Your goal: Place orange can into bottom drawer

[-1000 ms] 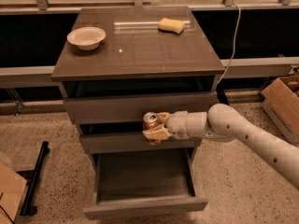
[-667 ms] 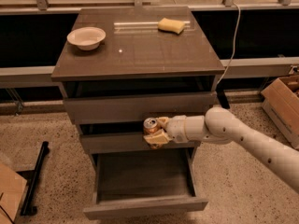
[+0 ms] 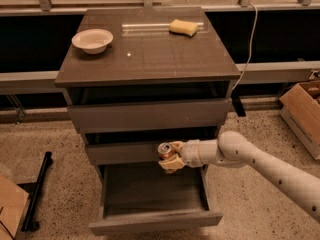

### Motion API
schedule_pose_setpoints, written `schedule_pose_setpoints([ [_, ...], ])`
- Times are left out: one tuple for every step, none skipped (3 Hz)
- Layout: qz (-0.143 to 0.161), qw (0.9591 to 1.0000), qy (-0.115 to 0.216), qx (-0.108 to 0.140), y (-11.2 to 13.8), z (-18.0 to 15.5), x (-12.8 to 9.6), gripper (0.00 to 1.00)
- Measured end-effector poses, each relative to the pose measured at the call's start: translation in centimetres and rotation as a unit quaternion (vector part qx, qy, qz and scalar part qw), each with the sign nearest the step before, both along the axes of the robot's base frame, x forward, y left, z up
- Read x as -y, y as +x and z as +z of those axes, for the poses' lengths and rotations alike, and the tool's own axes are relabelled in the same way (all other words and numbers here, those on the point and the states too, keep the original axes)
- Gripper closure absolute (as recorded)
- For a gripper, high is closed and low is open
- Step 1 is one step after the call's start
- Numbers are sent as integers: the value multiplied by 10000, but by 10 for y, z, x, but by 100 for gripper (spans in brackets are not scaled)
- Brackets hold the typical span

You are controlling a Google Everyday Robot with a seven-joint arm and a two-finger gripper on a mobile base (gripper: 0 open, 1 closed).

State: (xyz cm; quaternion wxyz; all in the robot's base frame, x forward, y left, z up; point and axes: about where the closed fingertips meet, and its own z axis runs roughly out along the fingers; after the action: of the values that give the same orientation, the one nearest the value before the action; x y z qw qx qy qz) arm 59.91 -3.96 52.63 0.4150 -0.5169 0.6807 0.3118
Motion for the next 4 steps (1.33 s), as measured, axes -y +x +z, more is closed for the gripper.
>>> schedule_pose_setpoints([
  [-170, 9996, 67, -192, -4, -48, 20, 100],
  [-136, 9997, 20, -219, -4, -57, 15, 100],
  [-205, 9995, -21, -230, -2, -89, 10, 100],
  [-263, 9993, -70, -237, -2, -127, 8, 100],
])
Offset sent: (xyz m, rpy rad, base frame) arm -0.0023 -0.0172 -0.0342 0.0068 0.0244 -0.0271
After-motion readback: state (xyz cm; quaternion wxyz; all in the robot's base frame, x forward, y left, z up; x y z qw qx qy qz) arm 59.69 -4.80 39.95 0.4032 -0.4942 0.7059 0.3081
